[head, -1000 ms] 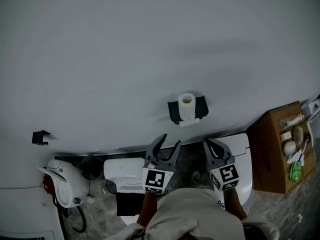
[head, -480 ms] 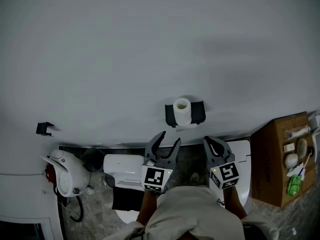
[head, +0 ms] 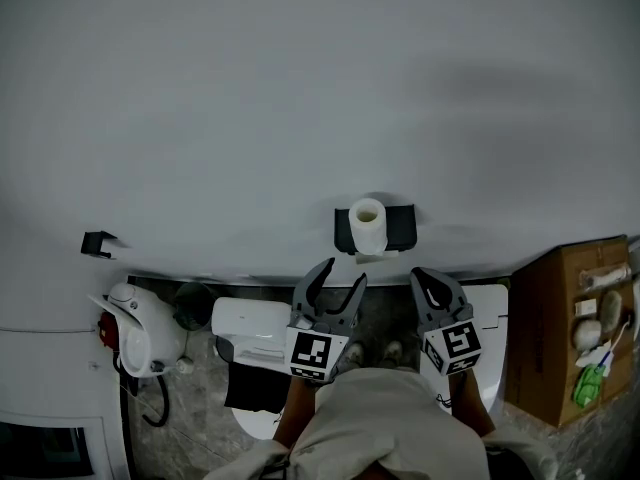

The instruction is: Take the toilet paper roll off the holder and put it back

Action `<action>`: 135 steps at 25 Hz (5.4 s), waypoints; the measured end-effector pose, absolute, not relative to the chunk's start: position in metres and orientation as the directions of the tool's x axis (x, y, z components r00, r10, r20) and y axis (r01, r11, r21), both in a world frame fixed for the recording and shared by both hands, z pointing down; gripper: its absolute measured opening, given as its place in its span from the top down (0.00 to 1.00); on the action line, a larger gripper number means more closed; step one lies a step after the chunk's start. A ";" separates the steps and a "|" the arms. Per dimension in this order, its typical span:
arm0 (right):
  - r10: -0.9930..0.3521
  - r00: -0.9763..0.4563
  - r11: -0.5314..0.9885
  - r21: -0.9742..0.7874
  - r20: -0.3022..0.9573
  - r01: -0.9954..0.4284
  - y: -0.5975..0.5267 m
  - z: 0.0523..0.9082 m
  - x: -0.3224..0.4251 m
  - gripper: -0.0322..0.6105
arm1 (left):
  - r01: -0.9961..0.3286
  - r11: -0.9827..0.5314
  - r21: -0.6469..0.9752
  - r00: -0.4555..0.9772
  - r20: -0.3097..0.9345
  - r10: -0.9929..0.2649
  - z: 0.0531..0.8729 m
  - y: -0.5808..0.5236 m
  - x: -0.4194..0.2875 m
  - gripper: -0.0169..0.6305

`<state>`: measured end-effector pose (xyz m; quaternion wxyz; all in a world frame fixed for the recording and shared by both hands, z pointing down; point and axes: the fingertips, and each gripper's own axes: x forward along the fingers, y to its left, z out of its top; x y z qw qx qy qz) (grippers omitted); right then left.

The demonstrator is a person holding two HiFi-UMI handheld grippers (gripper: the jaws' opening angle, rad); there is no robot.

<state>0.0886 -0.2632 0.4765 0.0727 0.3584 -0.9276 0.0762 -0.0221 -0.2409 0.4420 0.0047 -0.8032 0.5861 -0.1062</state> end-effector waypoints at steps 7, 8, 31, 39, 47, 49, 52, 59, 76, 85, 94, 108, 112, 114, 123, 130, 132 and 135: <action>-0.669 -0.716 0.718 -0.078 0.199 -0.692 -0.270 0.477 0.084 0.95 | -0.930 -0.352 -0.109 0.334 0.151 -0.930 0.441 -0.254 -0.023 0.58; -0.676 -0.709 0.711 -0.076 0.202 -0.699 -0.271 0.477 0.085 0.95 | -0.927 -0.359 -0.106 0.342 0.150 -0.928 0.442 -0.256 -0.023 0.57; -0.762 -0.606 0.614 -0.045 0.229 -0.788 -0.291 0.476 0.091 0.95 | -0.855 -0.518 -0.020 0.509 0.162 -0.845 0.447 -0.300 -0.011 0.46; -0.780 -0.580 0.587 -0.047 0.234 -0.808 -0.295 0.478 0.101 0.95 | -0.845 -0.534 -0.024 0.522 0.184 -0.833 0.452 -0.310 -0.005 0.45; -0.792 -0.561 0.568 -0.048 0.238 -0.822 -0.298 0.480 0.107 0.95 | -0.837 -0.547 -0.028 0.533 0.189 -0.825 0.453 -0.319 -0.001 0.45; -0.796 -0.557 0.563 -0.048 0.239 -0.825 -0.299 0.480 0.108 0.95 | -0.834 -0.551 -0.029 0.536 0.192 -0.822 0.454 -0.320 0.000 0.45; -0.797 -0.554 0.560 -0.049 0.241 -0.827 -0.300 0.481 0.108 0.95 | -0.833 -0.553 -0.033 0.537 0.198 -0.820 0.456 -0.322 0.002 0.45; -0.798 -0.553 0.559 -0.051 0.240 -0.828 -0.302 0.481 0.105 0.95 | -0.836 -0.546 -0.057 0.524 0.211 -0.825 0.458 -0.325 0.000 0.45; -0.810 -0.533 0.539 -0.048 0.242 -0.841 -0.296 0.479 0.105 0.95 | -0.832 -0.549 -0.077 0.524 0.214 -0.824 0.457 -0.325 -0.001 0.51; -0.812 -0.530 0.537 -0.044 0.245 -0.842 -0.289 0.479 0.105 0.95 | -0.830 -0.551 -0.090 0.527 0.201 -0.826 0.454 -0.324 -0.001 0.52; -0.814 -0.534 0.541 -0.037 0.228 -0.840 -0.281 0.474 0.108 0.95 | -0.831 -0.548 -0.100 0.526 0.181 -0.831 0.445 -0.317 0.002 0.52; -0.798 -0.558 0.564 -0.044 0.228 -0.825 -0.283 0.475 0.111 0.95 | -0.850 -0.515 -0.109 0.498 0.150 -0.854 0.433 -0.313 0.000 0.52; -0.788 -0.574 0.579 -0.046 0.224 -0.814 -0.277 0.474 0.111 0.95 | -0.862 -0.494 -0.112 0.478 0.144 -0.866 0.431 -0.303 -0.003 0.52; -0.781 -0.581 0.587 -0.051 0.229 -0.808 -0.282 0.476 0.112 0.95 | -0.869 -0.484 -0.107 0.468 0.148 -0.872 0.432 -0.307 -0.003 0.52; -0.746 -0.636 0.642 -0.042 0.197 -0.766 -0.251 0.467 0.107 0.95 | -0.900 -0.417 -0.128 0.403 0.122 -0.907 0.423 -0.261 -0.010 0.52; -0.710 -0.676 0.683 -0.039 0.196 -0.729 -0.247 0.469 0.097 0.95 | -0.923 -0.364 -0.121 0.350 0.123 -0.929 0.428 -0.244 -0.022 0.52; -0.701 -0.686 0.694 -0.036 0.196 -0.719 -0.244 0.468 0.092 0.95 | -0.929 -0.352 -0.115 0.338 0.125 -0.933 0.431 -0.238 -0.027 0.52; -0.691 -0.696 0.705 -0.033 0.196 -0.709 -0.243 0.468 0.089 0.95 | -0.934 -0.340 -0.109 0.327 0.122 -0.937 0.434 -0.234 -0.029 0.52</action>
